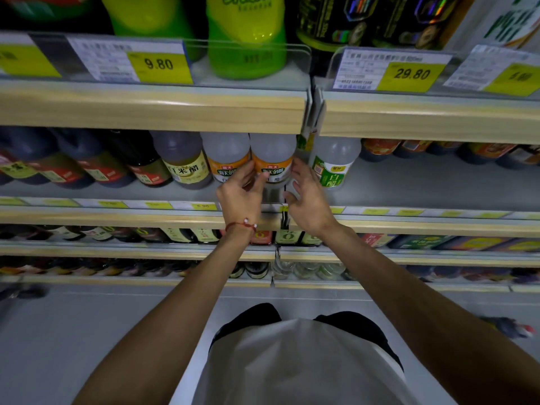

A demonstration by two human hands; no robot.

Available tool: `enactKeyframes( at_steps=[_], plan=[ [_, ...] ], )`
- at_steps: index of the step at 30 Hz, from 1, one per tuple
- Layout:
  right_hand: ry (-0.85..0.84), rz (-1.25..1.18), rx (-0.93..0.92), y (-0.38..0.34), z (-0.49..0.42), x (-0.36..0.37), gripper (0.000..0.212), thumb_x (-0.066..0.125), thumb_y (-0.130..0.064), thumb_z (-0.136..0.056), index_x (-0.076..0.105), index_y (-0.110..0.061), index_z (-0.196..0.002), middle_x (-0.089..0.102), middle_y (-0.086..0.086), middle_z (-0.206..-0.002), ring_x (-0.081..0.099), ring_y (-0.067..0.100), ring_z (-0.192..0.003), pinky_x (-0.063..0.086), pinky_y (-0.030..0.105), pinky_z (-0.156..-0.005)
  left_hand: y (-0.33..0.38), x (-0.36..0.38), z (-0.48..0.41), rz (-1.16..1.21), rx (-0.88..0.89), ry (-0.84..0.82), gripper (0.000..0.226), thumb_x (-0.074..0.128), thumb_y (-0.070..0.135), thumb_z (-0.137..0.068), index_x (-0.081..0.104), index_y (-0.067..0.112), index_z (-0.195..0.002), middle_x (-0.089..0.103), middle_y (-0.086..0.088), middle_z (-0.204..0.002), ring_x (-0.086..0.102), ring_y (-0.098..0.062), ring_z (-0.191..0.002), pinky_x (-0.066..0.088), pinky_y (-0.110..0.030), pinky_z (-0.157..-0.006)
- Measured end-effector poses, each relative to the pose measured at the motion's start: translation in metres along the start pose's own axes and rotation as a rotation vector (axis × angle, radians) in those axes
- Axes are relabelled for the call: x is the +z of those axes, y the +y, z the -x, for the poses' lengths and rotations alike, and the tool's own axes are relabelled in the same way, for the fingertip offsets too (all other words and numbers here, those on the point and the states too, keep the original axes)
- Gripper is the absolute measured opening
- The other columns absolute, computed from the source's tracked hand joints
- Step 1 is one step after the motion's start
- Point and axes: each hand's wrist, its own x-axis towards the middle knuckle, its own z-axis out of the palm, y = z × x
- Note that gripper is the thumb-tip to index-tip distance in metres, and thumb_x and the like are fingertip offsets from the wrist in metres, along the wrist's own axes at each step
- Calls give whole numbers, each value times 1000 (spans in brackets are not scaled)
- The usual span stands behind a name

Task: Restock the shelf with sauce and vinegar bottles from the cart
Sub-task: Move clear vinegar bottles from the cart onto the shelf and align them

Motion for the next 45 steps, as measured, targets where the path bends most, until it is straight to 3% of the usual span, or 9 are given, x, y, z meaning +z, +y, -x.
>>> enactKeyframes(
  at_steps=[7,10,14,17,21,26,32,38,45],
  plan=[
    [-30,-11,42,-3,2,-5,82,63,3,-90,28,-20,-160,39,2,-160,36,23,-150,36,49,-123,5,-1,8,-47,25,-16,47,77,25,-86,69,9,-130,75,-4,-118,71,-11,-109,58,-40,-99],
    [-47,-22,42,-16,17,-17,67,59,4,-95,41,-18,-155,46,6,-155,44,22,-145,39,40,-121,10,-2,18,-90,70,18,37,73,19,-89,70,7,-124,75,-4,-113,72,-15,-105,60,-39,-93],
    [128,56,78,-15,40,-43,32,64,-1,-94,70,-9,-125,69,8,-128,66,23,-116,53,28,-100,19,6,36,-140,187,27,13,70,9,-90,68,8,-103,71,2,-96,70,-12,-89,60,-40,-81],
    [298,83,127,-4,44,-62,20,71,-6,-84,70,-12,-104,72,4,-105,70,22,-96,59,37,-88,23,25,44,-157,151,-105,21,71,12,-89,67,13,-109,71,6,-99,69,-6,-92,60,-38,-82],
    [355,-11,179,16,38,-79,42,68,-6,-81,51,-6,-119,60,1,-102,63,14,-87,54,35,-76,29,57,43,-181,77,-213,41,75,17,-89,63,12,-127,69,-1,-123,68,-11,-106,59,-33,-90],
    [167,42,48,38,21,-91,56,74,-13,-92,47,-9,-141,57,14,-136,59,29,-121,53,42,-97,34,85,38,-171,76,-220,55,78,20,-84,60,5,-133,62,-8,-133,64,-17,-116,54,-26,-96],
    [219,6,-9,52,3,-88,48,75,-43,-80,60,-23,-121,68,2,-116,67,22,-101,58,48,-83,28,93,42,-108,59,-84,35,75,12,-89,70,8,-124,75,2,-113,71,-4,-102,57,-25,-93],
    [258,-66,-72,45,-8,-79,46,84,-35,-80,64,-20,-118,71,3,-113,70,20,-100,59,47,-83,26,91,41,-134,86,10,32,72,12,-91,73,10,-123,75,4,-112,69,0,-105,52,-17,-95],
    [283,-35,-71,45,-12,-69,49,82,-44,-77,62,-22,-116,71,3,-113,70,22,-98,59,49,-80,24,85,37,-195,100,19,29,70,16,-92,75,11,-119,77,1,-112,71,-6,-105,56,-27,-97]
  ],
)
